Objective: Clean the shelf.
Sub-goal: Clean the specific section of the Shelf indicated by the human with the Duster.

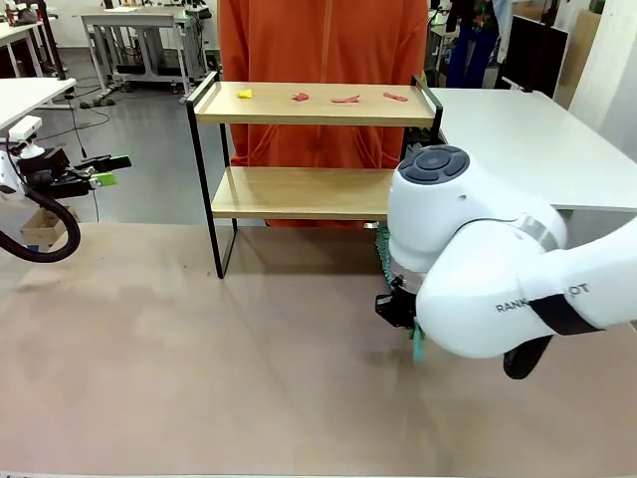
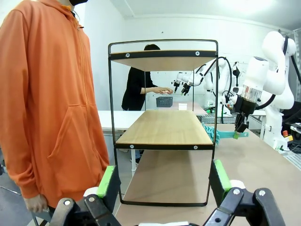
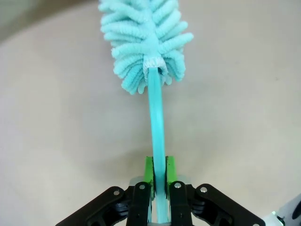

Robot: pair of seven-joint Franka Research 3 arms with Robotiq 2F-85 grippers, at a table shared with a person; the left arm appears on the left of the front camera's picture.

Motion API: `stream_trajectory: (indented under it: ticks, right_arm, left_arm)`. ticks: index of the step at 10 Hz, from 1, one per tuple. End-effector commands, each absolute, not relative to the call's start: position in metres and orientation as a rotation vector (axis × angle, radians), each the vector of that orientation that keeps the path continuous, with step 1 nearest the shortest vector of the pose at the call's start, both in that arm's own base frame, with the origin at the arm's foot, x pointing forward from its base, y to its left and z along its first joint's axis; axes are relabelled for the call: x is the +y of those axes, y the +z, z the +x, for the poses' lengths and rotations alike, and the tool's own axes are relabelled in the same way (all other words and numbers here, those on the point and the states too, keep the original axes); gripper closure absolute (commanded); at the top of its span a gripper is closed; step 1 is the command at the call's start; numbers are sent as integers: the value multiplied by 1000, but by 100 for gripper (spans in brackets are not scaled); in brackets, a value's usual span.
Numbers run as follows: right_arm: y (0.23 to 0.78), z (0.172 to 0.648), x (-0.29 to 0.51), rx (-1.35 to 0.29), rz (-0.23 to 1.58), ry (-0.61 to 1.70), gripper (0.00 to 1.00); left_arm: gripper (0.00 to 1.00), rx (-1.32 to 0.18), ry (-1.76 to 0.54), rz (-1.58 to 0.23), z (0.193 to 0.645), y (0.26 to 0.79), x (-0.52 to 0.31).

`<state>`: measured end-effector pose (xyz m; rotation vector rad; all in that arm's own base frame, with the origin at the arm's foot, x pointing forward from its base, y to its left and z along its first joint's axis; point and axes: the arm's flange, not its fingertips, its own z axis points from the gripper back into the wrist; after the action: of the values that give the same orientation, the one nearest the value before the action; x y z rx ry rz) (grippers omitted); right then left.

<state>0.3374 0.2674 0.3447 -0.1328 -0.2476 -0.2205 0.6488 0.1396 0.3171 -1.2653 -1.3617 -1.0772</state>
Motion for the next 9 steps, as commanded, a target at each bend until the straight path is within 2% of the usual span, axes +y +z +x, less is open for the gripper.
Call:
stream_trajectory:
  ticks: [1,2,6,9]
  right_arm:
    - [362,326,253,-310,-177,-244,87]
    - [345,337,267,-248,-133,-221,87]
    - [345,337,267,-248,-133,-221,87]
    - [366,314,257,-360,-116,-103,87]
  left_arm:
    - [0,-1363,-1095,-1261,648,320,140]
    - [0,-1363,-1095,-1261,648,320,140]
    - [0,-1363,-1095,-1261,648,320,140]
    - [0,-1363,-1095,-1261,648,320,140]
